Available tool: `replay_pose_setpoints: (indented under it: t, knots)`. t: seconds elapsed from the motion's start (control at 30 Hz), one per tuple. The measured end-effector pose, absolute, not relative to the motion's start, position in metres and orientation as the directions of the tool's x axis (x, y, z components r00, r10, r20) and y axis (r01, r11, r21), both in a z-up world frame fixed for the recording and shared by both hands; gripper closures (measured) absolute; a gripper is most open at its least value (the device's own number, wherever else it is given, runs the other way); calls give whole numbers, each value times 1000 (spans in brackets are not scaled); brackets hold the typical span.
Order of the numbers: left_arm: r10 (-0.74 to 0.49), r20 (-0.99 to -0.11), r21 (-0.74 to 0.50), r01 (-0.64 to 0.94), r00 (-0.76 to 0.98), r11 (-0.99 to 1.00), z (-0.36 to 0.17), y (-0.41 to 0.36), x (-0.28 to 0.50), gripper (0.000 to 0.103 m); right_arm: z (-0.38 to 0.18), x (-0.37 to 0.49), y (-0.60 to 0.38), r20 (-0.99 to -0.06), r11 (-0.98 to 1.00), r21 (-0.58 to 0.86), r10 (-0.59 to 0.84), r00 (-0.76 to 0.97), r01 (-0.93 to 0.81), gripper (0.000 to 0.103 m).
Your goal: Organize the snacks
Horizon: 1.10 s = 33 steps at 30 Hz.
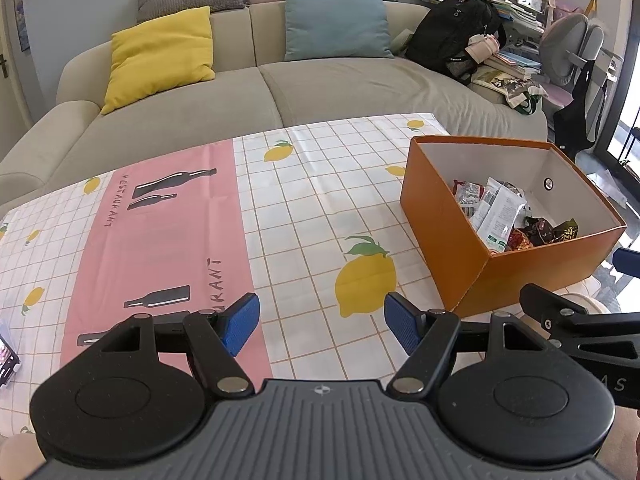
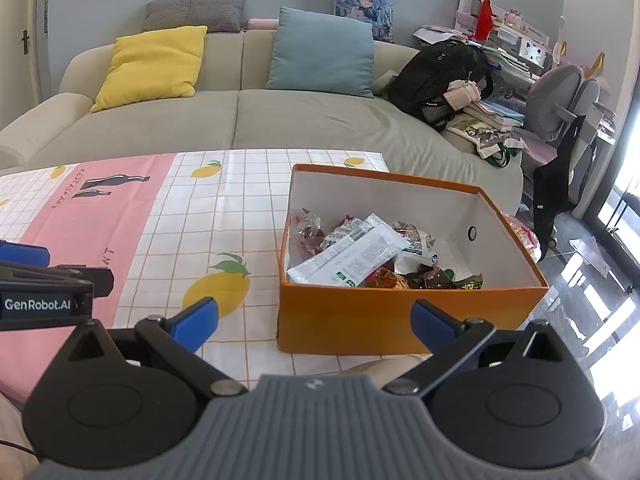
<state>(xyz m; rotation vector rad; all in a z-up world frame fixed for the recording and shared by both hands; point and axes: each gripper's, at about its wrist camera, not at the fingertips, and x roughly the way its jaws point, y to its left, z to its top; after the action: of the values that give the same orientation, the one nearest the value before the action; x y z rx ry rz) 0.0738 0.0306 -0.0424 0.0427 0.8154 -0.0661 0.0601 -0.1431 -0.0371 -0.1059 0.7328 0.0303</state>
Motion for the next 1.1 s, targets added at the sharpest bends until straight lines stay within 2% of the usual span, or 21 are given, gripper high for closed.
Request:
replay_pose_setpoints:
  t: [1.1]
  knots:
    - [-55,-726,-10,70,686,998,-36,31,75,19,-33,60,-141,-663,993,-89,0,749,-79,3]
